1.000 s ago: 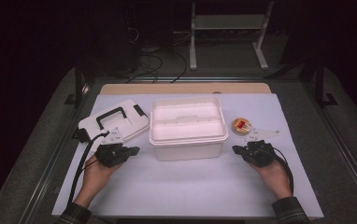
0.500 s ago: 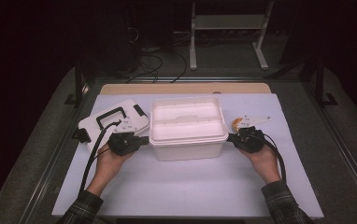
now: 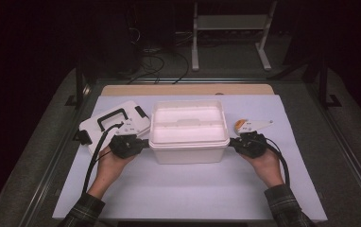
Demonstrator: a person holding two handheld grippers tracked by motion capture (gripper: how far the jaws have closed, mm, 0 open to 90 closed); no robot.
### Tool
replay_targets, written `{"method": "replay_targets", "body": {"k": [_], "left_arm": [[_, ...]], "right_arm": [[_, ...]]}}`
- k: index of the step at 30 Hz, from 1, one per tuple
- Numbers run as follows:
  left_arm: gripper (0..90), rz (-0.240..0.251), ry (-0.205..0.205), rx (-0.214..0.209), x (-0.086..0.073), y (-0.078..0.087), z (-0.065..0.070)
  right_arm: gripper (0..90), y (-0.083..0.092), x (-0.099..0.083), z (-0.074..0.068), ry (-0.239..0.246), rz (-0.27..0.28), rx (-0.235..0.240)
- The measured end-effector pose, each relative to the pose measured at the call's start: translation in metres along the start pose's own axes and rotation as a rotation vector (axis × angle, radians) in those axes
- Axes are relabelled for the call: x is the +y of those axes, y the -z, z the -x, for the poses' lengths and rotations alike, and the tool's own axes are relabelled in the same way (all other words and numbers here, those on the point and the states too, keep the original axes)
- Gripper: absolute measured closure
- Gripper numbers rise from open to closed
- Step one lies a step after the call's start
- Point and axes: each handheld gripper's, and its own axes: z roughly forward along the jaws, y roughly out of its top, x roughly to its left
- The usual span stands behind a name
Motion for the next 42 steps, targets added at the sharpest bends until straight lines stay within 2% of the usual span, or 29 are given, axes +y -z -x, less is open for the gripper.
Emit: {"method": "replay_targets", "body": {"k": [15, 29, 42], "left_arm": [[89.9, -0.003, -0.008, -0.041, -0.014, 0.019, 0.012], [89.9, -0.009, -0.027, -0.079, -0.028, 0.038, 0.026], [89.9, -0.015, -0.038, -0.092, -0.038, 0.052, 0.04]], "right_arm": [[89.5, 0.009, -0.005, -0.021, 0.013, -0.007, 0.042], [89.6, 0.021, -0.013, -0.044, 0.046, -0.017, 0.097], [89.6, 0.032, -0.022, -0.061, 0.063, -0.018, 0.141]]}}
